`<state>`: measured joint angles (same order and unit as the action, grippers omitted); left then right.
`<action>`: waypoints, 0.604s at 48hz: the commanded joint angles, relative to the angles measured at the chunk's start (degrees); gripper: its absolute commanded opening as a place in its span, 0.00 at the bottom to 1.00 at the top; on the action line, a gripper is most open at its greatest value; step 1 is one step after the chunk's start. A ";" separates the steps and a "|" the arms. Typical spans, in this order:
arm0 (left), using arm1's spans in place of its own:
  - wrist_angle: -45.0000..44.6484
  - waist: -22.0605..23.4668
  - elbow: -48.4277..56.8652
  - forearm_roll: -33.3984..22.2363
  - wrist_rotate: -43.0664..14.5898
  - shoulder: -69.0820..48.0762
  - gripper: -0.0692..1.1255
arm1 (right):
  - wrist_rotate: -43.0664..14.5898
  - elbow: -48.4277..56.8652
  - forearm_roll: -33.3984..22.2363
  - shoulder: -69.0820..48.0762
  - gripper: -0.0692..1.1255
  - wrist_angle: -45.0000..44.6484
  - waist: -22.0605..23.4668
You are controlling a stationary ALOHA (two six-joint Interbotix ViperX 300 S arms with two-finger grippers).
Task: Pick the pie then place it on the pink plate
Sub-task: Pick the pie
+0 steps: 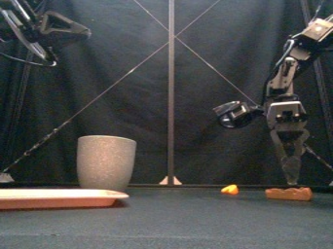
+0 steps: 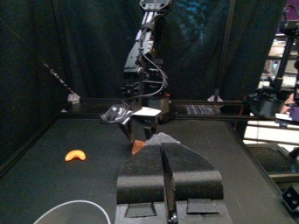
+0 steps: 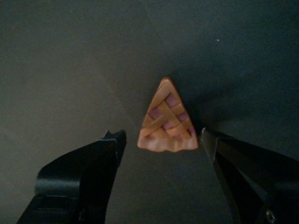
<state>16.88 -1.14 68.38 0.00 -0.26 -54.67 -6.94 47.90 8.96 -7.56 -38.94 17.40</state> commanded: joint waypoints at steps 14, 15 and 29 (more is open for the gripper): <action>0.26 -0.26 -0.44 -0.09 0.00 0.26 0.05 | -0.09 -2.02 -1.67 5.89 0.90 0.35 -0.44; 0.26 -0.26 -0.44 -0.09 0.00 0.26 0.05 | -0.18 -2.02 -1.85 6.06 0.89 0.44 -0.44; 0.26 -0.35 0.18 -0.09 0.00 0.26 0.05 | -0.09 -1.85 -1.76 6.06 0.76 0.70 -0.53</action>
<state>16.96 -1.41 69.26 -0.09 -0.26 -54.67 -7.12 46.32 6.86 -1.23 -38.58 16.88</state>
